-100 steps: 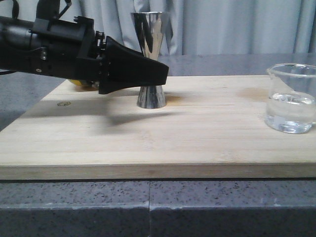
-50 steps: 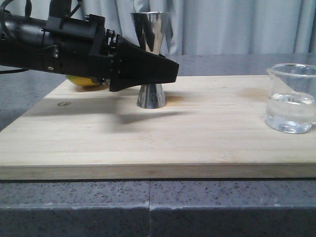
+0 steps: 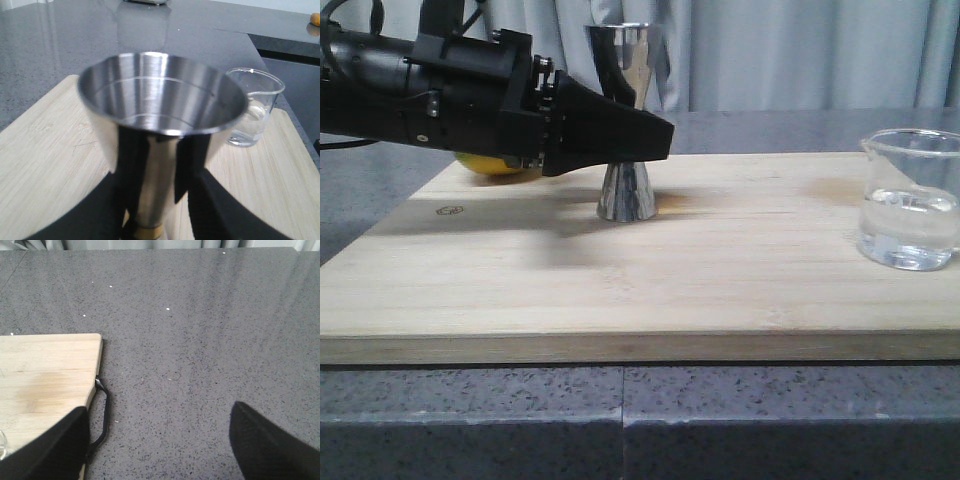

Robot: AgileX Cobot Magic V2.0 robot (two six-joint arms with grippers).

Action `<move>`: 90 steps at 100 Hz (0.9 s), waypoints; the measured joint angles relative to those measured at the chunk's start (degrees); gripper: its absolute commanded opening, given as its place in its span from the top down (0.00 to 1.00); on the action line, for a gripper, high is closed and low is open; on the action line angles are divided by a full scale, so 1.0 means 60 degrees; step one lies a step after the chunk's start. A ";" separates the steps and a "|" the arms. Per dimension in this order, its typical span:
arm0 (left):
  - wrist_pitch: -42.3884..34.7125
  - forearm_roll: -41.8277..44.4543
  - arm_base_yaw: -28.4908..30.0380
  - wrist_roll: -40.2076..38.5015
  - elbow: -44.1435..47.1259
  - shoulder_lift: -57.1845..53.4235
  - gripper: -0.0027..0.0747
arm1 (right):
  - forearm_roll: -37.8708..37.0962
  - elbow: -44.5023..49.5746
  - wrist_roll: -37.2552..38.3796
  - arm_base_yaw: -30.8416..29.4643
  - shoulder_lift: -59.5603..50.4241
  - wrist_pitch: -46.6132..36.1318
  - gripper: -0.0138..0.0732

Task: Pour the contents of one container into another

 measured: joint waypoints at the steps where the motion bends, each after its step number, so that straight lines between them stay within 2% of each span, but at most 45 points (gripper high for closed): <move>1: 0.0000 0.0000 0.0000 0.0000 0.0000 0.0000 0.70 | 0.0000 0.0000 0.0000 0.0000 0.0000 0.0000 0.22; 43: 0.0000 -0.0004 0.0000 -0.0016 0.0000 0.0000 0.83 | 0.0218 -0.0123 -0.0192 0.0000 0.0127 0.0146 0.22; 90: 0.0000 -0.0004 0.0000 -0.0016 0.0000 0.0000 0.85 | 0.2785 -0.2277 -0.3171 0.0000 0.2712 0.1356 0.22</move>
